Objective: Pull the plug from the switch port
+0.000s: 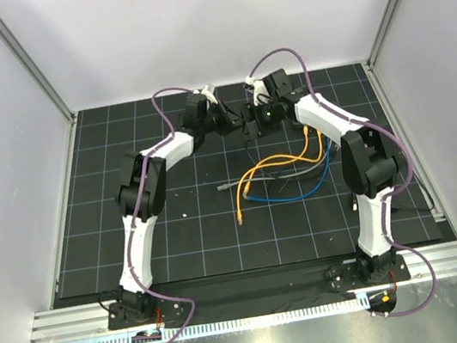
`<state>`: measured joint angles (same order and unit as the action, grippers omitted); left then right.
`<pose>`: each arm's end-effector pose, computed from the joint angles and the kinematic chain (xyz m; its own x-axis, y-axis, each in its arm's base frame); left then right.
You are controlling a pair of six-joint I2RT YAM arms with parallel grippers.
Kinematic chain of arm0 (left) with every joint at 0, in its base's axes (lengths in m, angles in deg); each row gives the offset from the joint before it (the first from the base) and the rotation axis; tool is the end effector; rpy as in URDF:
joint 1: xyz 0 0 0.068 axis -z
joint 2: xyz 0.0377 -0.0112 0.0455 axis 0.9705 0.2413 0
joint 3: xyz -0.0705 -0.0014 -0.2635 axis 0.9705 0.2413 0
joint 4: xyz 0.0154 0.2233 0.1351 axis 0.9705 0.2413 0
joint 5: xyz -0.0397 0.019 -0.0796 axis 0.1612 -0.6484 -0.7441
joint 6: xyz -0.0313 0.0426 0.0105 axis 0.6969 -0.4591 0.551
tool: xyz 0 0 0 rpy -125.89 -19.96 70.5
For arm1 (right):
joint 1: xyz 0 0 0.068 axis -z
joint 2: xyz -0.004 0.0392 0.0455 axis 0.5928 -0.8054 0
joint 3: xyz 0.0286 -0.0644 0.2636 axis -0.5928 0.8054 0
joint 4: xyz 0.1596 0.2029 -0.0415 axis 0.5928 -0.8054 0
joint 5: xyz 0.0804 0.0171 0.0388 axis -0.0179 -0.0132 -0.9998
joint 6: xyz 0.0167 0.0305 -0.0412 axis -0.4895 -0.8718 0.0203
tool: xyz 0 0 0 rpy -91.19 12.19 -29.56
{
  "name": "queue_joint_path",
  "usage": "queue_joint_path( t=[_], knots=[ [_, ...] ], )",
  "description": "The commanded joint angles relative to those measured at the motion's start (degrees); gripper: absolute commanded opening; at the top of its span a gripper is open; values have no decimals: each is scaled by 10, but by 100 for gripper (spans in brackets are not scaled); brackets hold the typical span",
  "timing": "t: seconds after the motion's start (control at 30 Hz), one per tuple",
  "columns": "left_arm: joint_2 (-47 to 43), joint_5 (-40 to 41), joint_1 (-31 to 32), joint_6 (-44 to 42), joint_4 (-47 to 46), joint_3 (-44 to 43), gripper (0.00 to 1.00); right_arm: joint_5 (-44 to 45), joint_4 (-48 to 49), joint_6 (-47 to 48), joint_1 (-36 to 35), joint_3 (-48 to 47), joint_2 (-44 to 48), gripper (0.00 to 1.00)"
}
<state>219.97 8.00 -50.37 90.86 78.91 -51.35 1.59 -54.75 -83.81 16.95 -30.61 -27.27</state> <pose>0.4728 -0.2448 0.1692 -0.8304 -0.3830 -0.4046 0.1556 0.5379 -0.8285 0.4131 0.1602 0.2428 -0.7970 -0.1874 -0.5741 -0.4534 0.8137 0.3639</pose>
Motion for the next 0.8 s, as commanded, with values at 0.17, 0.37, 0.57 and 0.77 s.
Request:
queue_joint_path(
  t=[0.17, 0.37, 0.57, 0.77],
  knots=[
    [-61, -71, 14, 97, -117, 20, 0, -56, 133, -45, -7, 79, -6, 64],
    [-83, -68, 19, 103, -125, 24, 0, -33, 237, -114, -7, 171, 36, 37],
    [-108, -30, 23, 99, -127, 49, 24, 8, 455, -306, 18, 267, 89, 1],
    [-220, 65, 24, 25, -86, 139, 50, 45, 637, -467, 68, 277, 62, 1]
  ],
)
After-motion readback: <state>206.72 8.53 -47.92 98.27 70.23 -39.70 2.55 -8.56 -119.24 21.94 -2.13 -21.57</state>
